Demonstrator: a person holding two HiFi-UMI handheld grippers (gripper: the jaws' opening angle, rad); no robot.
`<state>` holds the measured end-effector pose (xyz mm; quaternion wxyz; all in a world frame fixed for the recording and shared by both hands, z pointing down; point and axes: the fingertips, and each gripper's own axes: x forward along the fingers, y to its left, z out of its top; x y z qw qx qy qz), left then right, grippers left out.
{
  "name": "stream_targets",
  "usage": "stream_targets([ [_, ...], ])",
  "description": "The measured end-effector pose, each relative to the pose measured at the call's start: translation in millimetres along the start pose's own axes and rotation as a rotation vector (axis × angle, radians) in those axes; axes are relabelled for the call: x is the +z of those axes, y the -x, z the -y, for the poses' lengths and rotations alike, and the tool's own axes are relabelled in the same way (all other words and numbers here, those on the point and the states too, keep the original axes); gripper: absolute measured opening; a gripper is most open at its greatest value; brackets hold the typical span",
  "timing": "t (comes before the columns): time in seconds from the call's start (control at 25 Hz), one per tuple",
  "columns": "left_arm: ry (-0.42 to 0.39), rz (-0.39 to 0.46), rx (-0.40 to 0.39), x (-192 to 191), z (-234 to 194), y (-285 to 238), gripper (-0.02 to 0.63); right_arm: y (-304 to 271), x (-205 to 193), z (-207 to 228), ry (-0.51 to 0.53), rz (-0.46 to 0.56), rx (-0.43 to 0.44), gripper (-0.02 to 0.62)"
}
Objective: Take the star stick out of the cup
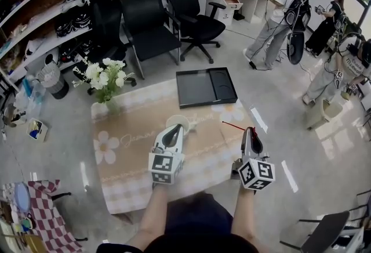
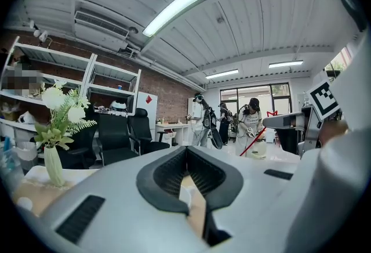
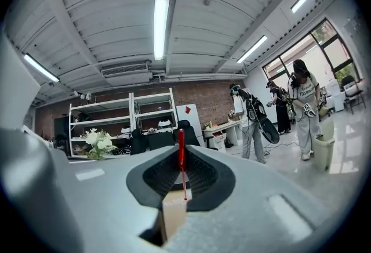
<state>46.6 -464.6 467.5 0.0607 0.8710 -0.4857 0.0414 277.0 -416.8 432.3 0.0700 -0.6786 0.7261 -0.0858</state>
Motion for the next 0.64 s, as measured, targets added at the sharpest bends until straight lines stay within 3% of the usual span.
stream_targets([
  [0.64, -0.005, -0.003, 0.014, 0.4, 1.9, -1.7, 0.012, -7.0, 3.8, -7.5, -0.007, 0.005, 0.045, 0.014],
])
